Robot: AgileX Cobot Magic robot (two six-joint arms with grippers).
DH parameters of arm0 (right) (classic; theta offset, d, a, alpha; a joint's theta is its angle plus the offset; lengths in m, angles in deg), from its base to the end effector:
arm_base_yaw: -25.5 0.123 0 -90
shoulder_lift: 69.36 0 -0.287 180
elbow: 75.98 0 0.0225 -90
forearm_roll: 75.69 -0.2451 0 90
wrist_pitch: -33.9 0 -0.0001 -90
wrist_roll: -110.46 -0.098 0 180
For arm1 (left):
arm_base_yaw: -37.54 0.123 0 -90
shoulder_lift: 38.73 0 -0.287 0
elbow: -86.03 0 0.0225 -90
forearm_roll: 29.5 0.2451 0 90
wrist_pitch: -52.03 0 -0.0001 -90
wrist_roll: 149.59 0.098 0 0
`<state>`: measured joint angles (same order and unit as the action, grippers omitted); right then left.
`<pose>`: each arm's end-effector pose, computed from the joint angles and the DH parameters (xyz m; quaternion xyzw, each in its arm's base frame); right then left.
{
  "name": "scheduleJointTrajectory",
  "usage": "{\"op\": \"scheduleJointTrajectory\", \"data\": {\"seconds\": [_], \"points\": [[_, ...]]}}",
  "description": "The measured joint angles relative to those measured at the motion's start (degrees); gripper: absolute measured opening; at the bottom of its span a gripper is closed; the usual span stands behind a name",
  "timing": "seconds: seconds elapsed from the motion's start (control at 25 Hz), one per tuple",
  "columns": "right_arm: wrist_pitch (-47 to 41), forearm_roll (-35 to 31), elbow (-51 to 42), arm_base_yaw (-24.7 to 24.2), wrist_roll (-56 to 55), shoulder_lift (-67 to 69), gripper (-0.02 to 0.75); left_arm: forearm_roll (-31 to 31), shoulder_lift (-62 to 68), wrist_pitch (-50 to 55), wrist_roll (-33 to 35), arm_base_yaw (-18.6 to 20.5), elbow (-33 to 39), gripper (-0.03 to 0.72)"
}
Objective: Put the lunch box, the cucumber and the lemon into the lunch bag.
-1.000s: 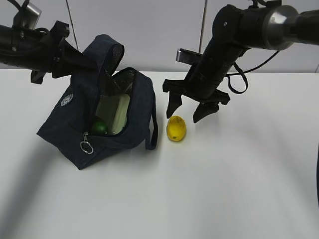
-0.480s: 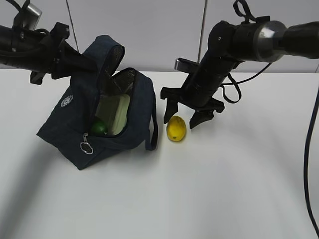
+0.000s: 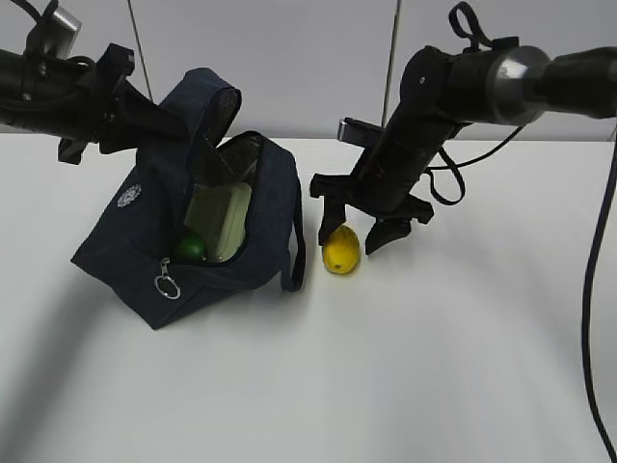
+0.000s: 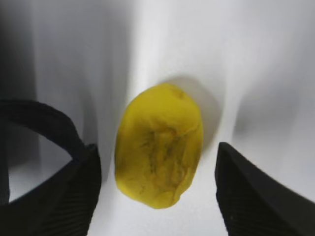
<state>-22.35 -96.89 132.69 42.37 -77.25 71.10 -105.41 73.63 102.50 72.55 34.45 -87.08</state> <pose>0.4503 0.1674 0.1448 0.0074 0.9813 0.1808 0.0654 0.3749 -0.0937 0.2418 -0.0187 0.8585 -0.4547 0.2362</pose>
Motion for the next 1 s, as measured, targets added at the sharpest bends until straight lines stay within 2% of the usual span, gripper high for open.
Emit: {"op": "scheduleJointTrajectory", "data": {"seconds": [0.12, 0.48, 1.0], "points": [[-0.4, -0.3, 0.0, 0.0, 0.0, 1.2, 0.514, 0.0, 0.0, 0.0, 0.0, 0.0, 0.0, 0.003], [-0.7, -1.0, 0.0, 0.0, -0.1, 2.3, 0.494, 0.0, 0.0, 0.0, 0.0, 0.0, 0.0, 0.003], [-1.2, -1.0, 0.0, 0.0, 0.0, 2.3, 0.380, 0.0, 0.0, 0.0, 0.0, 0.0, 0.0, 0.003]]}}
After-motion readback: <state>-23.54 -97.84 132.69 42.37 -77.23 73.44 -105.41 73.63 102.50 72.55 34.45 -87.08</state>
